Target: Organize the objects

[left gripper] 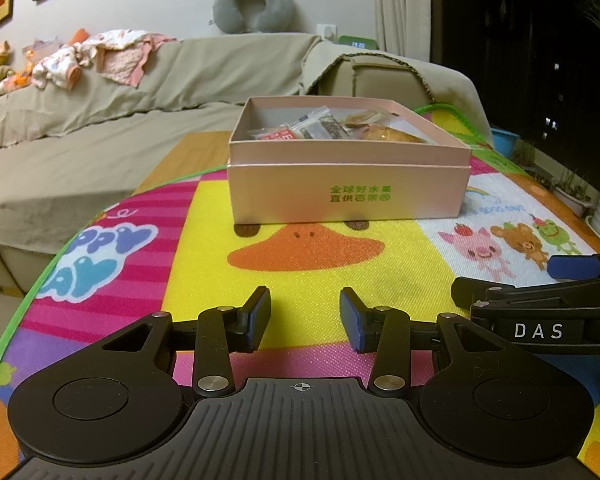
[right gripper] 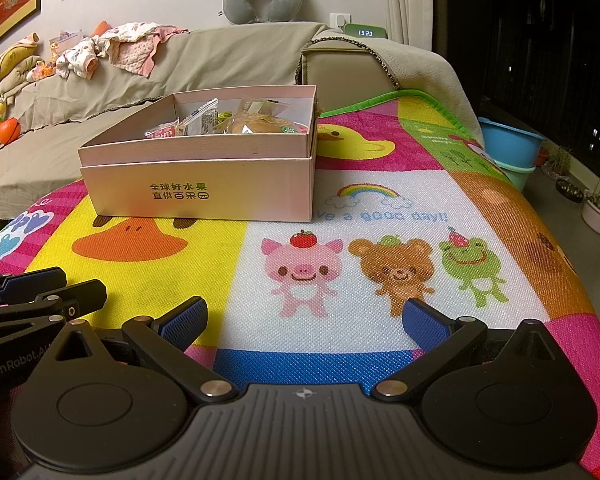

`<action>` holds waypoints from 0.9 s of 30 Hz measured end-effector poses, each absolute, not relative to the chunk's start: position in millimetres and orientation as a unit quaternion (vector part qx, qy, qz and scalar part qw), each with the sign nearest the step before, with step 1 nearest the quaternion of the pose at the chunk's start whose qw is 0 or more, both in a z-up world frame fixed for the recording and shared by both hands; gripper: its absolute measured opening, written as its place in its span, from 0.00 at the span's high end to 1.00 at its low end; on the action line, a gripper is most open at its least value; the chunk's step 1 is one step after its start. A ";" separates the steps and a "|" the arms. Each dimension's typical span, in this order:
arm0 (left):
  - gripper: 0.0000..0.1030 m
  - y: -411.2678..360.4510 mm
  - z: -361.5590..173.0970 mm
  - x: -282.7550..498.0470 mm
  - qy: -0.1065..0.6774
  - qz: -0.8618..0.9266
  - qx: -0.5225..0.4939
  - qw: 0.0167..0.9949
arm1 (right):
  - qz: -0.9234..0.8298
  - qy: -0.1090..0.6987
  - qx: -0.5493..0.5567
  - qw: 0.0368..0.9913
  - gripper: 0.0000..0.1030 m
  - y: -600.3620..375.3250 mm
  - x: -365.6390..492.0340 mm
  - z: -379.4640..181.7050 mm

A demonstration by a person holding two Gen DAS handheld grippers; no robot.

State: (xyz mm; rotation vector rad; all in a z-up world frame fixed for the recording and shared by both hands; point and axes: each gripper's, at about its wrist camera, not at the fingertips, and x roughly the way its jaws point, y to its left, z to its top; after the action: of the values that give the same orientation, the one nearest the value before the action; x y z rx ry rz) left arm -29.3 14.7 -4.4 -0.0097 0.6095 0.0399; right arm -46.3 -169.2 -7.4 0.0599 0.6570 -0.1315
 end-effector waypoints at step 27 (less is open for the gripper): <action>0.56 15.5 -4.2 -29.2 0.300 0.020 -0.006 0.954 | -0.065 0.322 0.029 0.944 0.00 -169.4 -46.6 -7.2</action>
State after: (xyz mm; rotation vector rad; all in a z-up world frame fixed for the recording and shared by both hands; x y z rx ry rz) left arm -29.2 15.5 -4.2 -0.0121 0.6096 0.0396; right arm -46.6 -169.4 -7.2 0.0600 0.6570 -0.1320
